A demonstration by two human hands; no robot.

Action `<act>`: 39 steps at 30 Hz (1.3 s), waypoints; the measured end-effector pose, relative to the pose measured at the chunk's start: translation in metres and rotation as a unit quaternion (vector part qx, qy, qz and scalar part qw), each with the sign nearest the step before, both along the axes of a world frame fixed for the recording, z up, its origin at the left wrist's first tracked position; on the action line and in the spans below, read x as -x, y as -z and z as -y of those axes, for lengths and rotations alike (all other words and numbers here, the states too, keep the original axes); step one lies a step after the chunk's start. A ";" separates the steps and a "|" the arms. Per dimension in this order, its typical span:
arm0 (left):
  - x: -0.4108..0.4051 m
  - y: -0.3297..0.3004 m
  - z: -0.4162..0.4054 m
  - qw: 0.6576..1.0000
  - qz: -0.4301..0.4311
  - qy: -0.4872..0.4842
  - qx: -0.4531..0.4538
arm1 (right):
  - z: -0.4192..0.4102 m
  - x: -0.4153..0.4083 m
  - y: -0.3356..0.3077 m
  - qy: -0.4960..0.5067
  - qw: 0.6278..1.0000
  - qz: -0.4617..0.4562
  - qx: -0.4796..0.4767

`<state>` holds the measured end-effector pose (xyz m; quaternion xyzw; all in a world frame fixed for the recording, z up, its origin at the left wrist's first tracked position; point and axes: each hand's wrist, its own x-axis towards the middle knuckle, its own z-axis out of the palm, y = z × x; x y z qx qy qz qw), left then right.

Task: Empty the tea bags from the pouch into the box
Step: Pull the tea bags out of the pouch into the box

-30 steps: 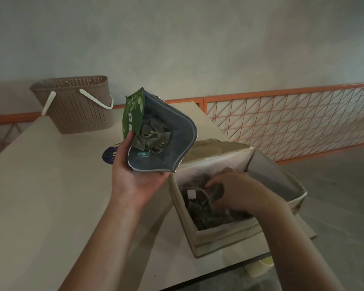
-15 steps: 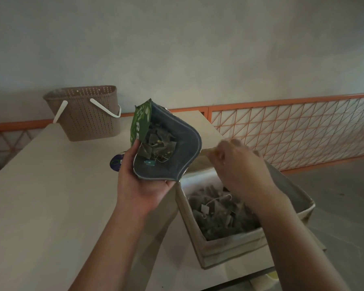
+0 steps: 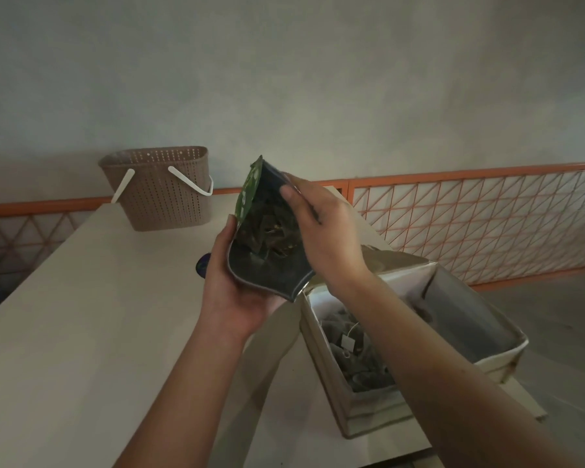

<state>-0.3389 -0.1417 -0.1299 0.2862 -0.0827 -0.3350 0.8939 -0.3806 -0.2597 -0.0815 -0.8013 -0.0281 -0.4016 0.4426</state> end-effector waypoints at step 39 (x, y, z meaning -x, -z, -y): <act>0.002 0.005 0.014 0.999 -0.020 0.012 -0.035 | 0.010 0.028 0.024 0.022 0.998 0.002 0.064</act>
